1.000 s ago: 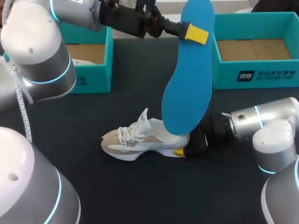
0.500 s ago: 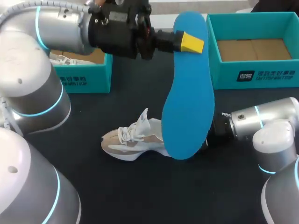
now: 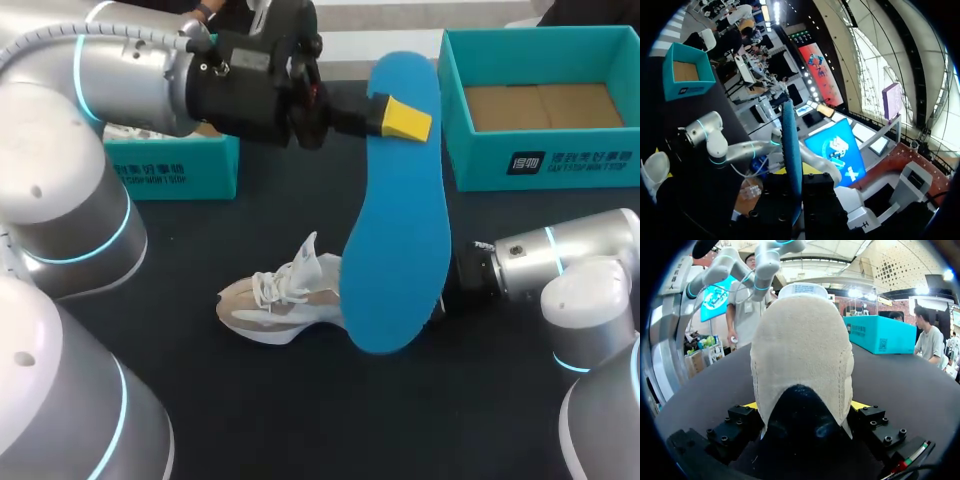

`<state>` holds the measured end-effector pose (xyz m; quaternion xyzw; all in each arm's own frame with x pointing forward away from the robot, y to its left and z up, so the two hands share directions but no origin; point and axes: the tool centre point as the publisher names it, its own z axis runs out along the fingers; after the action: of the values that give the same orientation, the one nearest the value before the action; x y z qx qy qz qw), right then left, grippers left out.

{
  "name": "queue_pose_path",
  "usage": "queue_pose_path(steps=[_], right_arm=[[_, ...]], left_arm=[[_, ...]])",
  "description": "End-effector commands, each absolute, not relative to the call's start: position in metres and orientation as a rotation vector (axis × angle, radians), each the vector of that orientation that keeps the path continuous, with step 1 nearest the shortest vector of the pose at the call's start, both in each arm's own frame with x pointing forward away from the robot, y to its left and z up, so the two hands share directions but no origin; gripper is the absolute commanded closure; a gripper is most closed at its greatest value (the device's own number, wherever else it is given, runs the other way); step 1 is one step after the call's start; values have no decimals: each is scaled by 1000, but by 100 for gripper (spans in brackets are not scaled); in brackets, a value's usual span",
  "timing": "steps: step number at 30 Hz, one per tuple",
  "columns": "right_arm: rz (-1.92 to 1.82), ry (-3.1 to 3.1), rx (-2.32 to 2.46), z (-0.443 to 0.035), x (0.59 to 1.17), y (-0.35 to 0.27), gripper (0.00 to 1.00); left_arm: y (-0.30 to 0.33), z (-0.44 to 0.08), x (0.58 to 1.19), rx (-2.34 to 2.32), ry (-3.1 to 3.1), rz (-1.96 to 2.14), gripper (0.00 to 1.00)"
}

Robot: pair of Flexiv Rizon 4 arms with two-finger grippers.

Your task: Take the shoe out of the shoebox, open the shoe tongue, remove and reinsert the insole, then place the shoe into the shoebox

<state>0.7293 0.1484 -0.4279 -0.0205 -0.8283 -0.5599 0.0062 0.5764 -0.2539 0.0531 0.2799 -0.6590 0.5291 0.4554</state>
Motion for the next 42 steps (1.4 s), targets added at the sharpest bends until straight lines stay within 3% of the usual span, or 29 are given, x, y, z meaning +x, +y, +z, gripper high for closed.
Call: queue_pose_path(steps=[1, 15, 16, 17, 18, 19, 42], right_arm=[[-1746, -2596, -66, -435, 730, 154, 100], [-1746, -2596, -66, -435, 730, 154, 100], [-1746, -2596, -66, -435, 730, 154, 94], [-1746, -2596, -66, -435, 730, 154, 78], [-1746, -2596, -66, -435, 730, 154, 13], [-1746, -2596, -66, -435, 730, 154, 0], [-1509, -2712, -81, -391, 730, 135, 0]], left_arm=[[-255, 51, 571, 702, -1612, 1313, 100], [-256, 50, 571, 704, -1611, 1309, 100], [-256, 50, 571, 704, -1611, 1309, 100], [-256, 50, 571, 704, -1611, 1309, 100], [-256, 50, 571, 704, -1611, 1309, 100], [-256, 50, 571, 704, -1611, 1309, 100], [-256, 50, 571, 704, -1611, 1309, 100]])
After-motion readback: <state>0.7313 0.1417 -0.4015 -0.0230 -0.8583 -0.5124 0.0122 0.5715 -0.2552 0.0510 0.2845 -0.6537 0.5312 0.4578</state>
